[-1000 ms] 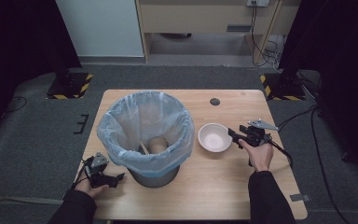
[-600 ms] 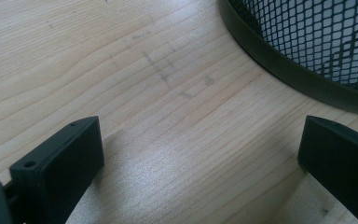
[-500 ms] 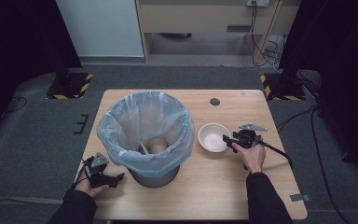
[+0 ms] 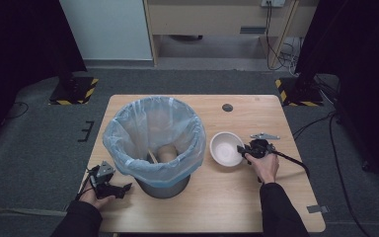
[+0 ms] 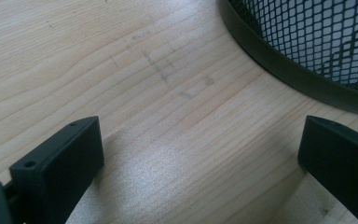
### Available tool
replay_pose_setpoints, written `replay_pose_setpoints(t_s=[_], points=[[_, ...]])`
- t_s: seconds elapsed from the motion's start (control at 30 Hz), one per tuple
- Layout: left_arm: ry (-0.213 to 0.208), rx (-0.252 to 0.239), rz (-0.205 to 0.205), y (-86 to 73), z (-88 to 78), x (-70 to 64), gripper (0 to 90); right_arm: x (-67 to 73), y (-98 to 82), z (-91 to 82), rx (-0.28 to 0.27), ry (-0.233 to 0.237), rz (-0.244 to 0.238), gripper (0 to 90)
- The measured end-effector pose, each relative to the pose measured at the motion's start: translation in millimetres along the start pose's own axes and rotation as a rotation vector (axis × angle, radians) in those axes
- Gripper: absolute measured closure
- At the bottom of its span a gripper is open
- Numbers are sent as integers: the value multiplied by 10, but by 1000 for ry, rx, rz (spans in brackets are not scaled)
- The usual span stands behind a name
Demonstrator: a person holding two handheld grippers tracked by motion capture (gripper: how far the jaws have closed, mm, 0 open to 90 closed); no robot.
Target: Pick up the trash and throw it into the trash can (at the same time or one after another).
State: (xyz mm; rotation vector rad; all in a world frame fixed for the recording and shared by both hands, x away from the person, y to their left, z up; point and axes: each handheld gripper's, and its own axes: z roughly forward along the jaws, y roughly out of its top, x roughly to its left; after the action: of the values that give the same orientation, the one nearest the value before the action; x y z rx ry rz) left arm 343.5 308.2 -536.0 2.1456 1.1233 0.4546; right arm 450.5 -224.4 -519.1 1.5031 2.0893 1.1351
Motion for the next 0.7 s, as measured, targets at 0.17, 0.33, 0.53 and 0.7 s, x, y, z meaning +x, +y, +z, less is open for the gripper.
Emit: replay_pose_setpoints(t_s=[0.17,0.33,0.53,0.7], points=[[0,0,0,0,0,0,0,39,42,-42,-20,19,7,793],[0,0,0,0,0,0,0,54,94,-103,-28,44,20,819],[0,0,0,0,0,0,0,70,170,-192,-54,57,20,836],[0,0,0,0,0,0,0,43,250,-309,-94,49,19,840]])
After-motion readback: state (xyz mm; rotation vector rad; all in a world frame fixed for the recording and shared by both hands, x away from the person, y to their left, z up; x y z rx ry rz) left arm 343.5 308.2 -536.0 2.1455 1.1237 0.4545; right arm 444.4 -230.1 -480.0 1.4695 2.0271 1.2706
